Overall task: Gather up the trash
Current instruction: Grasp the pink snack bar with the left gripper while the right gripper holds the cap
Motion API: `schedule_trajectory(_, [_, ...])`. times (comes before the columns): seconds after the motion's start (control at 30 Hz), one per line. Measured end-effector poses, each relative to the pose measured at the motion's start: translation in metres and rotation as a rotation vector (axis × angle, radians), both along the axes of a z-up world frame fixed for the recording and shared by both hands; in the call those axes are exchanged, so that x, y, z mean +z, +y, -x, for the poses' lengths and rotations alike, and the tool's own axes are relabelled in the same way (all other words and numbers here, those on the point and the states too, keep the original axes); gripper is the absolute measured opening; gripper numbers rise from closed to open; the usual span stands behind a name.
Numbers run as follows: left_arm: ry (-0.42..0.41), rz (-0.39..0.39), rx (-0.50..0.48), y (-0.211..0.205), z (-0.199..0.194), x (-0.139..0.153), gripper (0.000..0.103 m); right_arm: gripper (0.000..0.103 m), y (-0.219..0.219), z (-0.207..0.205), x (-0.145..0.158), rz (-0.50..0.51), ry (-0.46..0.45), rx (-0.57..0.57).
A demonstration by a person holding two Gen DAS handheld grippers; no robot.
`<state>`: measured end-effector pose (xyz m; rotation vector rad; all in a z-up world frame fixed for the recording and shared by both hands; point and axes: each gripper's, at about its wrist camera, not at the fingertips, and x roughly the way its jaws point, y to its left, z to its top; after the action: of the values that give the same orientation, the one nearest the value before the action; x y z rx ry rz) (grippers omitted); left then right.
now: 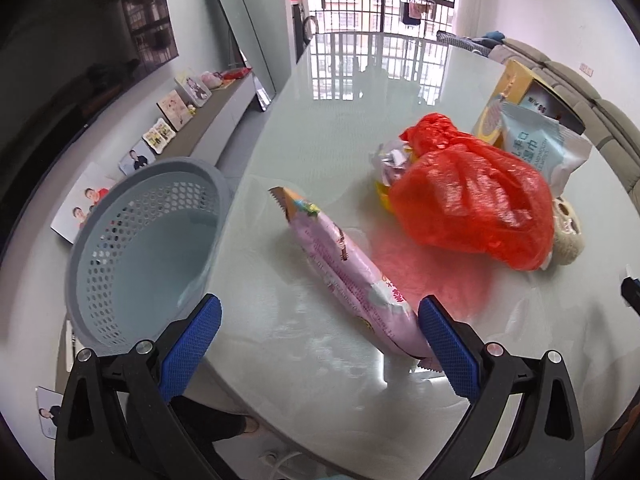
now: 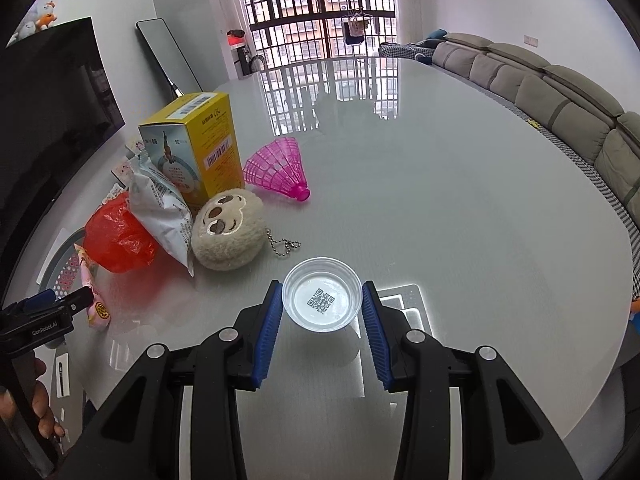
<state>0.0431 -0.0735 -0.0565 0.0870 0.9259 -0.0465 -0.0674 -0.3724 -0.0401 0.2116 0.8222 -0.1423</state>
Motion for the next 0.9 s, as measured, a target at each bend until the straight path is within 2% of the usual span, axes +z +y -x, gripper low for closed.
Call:
schedule_trajectory(0.2, [-0.015,-0.003,0.041,0.026,0.006,0.006,0.097,0.039,0.011,-0.004,-0.002,-0.016,-0.005,0.021])
schedule_trajectory(0.33, [-0.032,0.035,0.05,0.035,0.004,0.015,0.097,0.039,0.02,-0.008,-0.002,-0.028,-0.005,0.039])
schedule_trajectory(0.4, [-0.039,0.047,0.044,0.03,0.0,0.016,0.097,0.039,0.023,-0.009,-0.002,-0.035,-0.004,0.045])
schedule_trajectory(0.57, [-0.02,0.009,0.028,0.012,-0.014,0.002,0.097,0.039,0.029,-0.01,-0.004,-0.051,0.006,0.052])
schedule_trajectory(0.77, [-0.044,-0.017,-0.029,-0.001,-0.007,-0.007,0.096,0.039,0.038,-0.007,-0.005,-0.064,0.013,0.055])
schedule_trajectory(0.8, [-0.049,-0.02,-0.038,-0.002,-0.006,-0.007,0.089,0.039,0.04,-0.006,-0.005,-0.066,0.011,0.055])
schedule_trajectory(0.83, [-0.048,-0.02,-0.048,-0.004,-0.005,-0.007,0.074,0.039,0.042,-0.004,-0.004,-0.067,0.009,0.055])
schedule_trajectory(0.9, [-0.027,-0.014,-0.068,-0.006,-0.007,-0.01,0.06,0.039,0.046,-0.002,-0.003,-0.068,0.005,0.056])
